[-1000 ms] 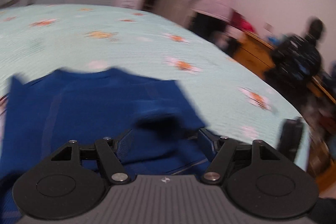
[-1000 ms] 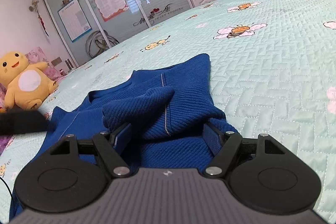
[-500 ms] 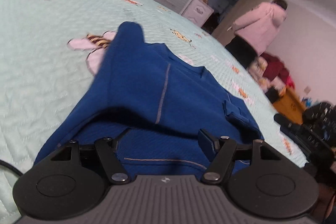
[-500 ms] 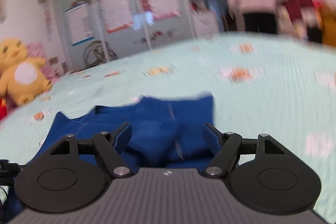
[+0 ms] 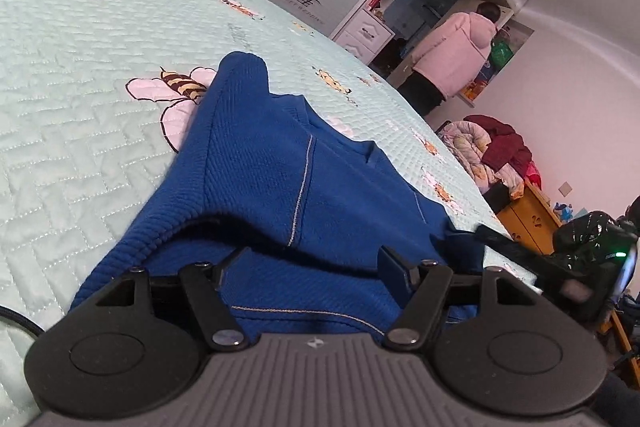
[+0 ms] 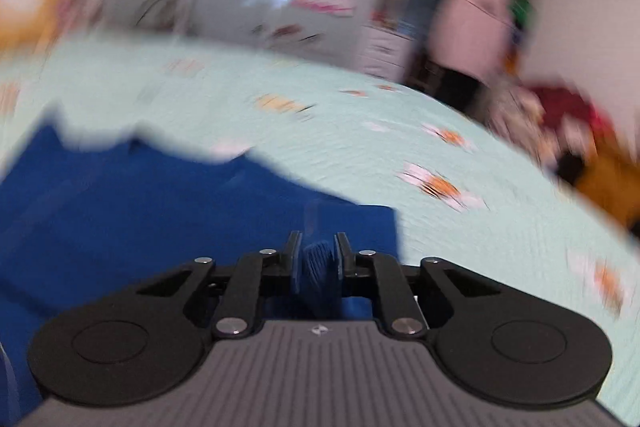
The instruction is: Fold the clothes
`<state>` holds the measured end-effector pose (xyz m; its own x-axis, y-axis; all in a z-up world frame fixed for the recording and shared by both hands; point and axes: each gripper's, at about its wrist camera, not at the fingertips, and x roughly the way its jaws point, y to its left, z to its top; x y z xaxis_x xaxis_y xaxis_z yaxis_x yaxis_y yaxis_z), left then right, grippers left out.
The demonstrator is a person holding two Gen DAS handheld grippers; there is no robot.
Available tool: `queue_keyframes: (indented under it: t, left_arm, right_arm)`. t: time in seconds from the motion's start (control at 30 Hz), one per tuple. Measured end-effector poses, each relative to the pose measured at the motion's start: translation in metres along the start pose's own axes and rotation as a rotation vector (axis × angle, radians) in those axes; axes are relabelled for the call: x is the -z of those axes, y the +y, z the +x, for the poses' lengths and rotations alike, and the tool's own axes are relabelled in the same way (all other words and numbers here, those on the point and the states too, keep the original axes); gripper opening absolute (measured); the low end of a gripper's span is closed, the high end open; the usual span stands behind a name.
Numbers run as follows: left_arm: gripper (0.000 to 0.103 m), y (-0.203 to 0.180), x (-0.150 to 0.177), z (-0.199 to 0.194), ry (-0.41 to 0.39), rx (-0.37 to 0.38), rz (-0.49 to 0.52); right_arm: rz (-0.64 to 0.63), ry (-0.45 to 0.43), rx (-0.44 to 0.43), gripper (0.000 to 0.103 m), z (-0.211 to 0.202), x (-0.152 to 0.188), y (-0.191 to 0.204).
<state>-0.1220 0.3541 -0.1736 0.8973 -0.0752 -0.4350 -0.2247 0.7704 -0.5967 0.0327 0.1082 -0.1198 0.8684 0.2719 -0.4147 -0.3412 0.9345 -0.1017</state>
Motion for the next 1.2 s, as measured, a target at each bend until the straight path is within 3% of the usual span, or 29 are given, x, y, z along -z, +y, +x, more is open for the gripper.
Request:
queue_keyframes:
  t: [0.07,0.13,0.2,0.27,0.33,0.47,0.53,0.63,0.73,0.9,1.03,1.1,1.13,1.17,1.2]
  left_arm:
    - [0.072,-0.001,-0.001,0.000,0.000,0.008,-0.001]
    - [0.072,-0.002,-0.001,0.000,-0.001,0.015,0.000]
    - [0.072,-0.003,-0.001,0.001,-0.001,0.013,0.001]
    - [0.072,-0.003,-0.001,0.001,0.000,0.013,0.000]
    - [0.072,-0.003,-0.002,0.001,0.000,0.016,-0.002]
    - [0.072,-0.003,-0.004,0.000,-0.005,0.023,-0.005]
    - [0.072,-0.002,-0.005,-0.003,-0.012,0.029,-0.012]
    - [0.072,-0.002,-0.007,-0.009,-0.024,0.036,-0.016]
    - [0.072,0.004,-0.009,-0.021,-0.043,0.029,-0.018]
    - [0.072,0.024,-0.014,-0.035,-0.068,0.009,-0.073]
    - [0.072,0.042,-0.018,-0.037,-0.063,0.016,-0.154]
    - [0.072,0.048,-0.020,-0.036,-0.058,0.029,-0.187]
    - [0.072,0.049,-0.021,-0.036,-0.056,0.034,-0.195]
    - [0.072,0.050,-0.021,-0.037,-0.056,0.036,-0.197]
    - [0.072,0.050,-0.021,-0.038,-0.057,0.036,-0.198]
  right_arm:
    - [0.250,0.014,-0.037,0.016,-0.009,0.004,-0.043]
    - [0.391,0.051,-0.042,0.018,-0.012,0.016,-0.070]
    - [0.412,0.086,-0.041,0.023,-0.012,0.026,-0.078]
    - [0.404,0.078,-0.021,0.048,-0.019,0.029,-0.082]
    - [0.371,0.028,0.064,0.058,-0.029,0.026,-0.080]
    - [0.294,-0.144,0.230,0.059,-0.061,0.012,-0.061]
    - [0.236,-0.223,0.084,0.067,-0.077,0.002,-0.038]
    - [0.087,-0.167,-0.258,0.077,-0.073,-0.013,0.013]
    - [-0.012,-0.053,-0.484,0.077,-0.047,-0.024,0.067]
    - [-0.125,0.017,-0.621,0.077,0.013,-0.056,0.146]
    - [-0.131,0.150,-0.678,0.077,0.068,-0.074,0.190]
    - [-0.131,0.246,-0.682,0.075,0.096,-0.075,0.209]
    - [-0.114,0.288,-0.680,0.055,0.105,-0.075,0.214]
    - [-0.096,0.330,-0.677,0.003,0.114,-0.074,0.220]
    - [-0.078,0.370,-0.675,0.007,0.123,-0.073,0.225]
